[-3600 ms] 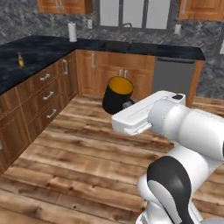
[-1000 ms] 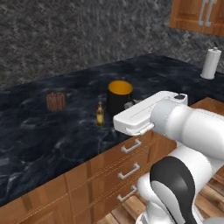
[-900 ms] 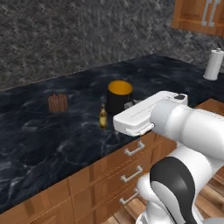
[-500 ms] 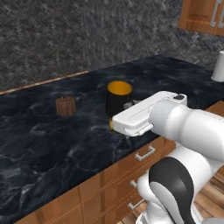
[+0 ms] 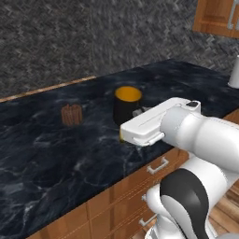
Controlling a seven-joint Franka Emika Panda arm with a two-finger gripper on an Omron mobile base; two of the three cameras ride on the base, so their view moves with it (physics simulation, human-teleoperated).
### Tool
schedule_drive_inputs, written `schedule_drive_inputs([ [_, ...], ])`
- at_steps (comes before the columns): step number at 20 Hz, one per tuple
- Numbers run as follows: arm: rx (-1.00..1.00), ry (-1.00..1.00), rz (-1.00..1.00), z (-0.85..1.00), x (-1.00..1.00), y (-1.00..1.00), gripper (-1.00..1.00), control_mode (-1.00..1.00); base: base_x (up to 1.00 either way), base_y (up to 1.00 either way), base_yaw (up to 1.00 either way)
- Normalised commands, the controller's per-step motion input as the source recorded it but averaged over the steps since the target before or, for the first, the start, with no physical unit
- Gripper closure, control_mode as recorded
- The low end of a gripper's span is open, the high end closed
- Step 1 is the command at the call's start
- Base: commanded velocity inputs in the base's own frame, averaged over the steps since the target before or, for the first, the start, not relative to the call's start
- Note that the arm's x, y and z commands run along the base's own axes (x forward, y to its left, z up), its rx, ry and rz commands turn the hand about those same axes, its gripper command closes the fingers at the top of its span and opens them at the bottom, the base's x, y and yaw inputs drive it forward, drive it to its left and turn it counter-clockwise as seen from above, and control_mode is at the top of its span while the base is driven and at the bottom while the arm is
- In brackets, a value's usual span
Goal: Open the cabinet directly in front. Then move the beer and the mug to the dining counter with the jar on it.
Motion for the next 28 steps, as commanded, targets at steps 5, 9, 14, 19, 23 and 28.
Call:
schedule_drive_inputs([
  [5, -0.16, 0.62, 0.0, -0.6, 0.44, 0.01, 1.0, -1.0, 0.0, 0.0, 0.0],
  [9, -0.18, 0.49, 0.0, -0.8, 0.25, 0.0, 1.0, -1.0, 0.0, 0.0, 0.0],
  [14, -0.04, 0.16, 0.0, -0.37, 0.02, 0.0, 1.0, -1.0, 0.0, 0.0, 0.0],
  [19, -0.07, 0.01, 0.0, -0.27, 0.0, 0.04, 1.0, -1.0, 0.0, 0.0, 0.0],
  [23, -0.16, 0.07, 0.0, -0.6, 0.31, 0.28, 1.0, -1.0, 0.0, 0.0, 0.0],
  [28, -0.15, 0.11, 0.0, -0.59, 0.76, 0.32, 1.0, -1.0, 0.0, 0.0, 0.0],
])
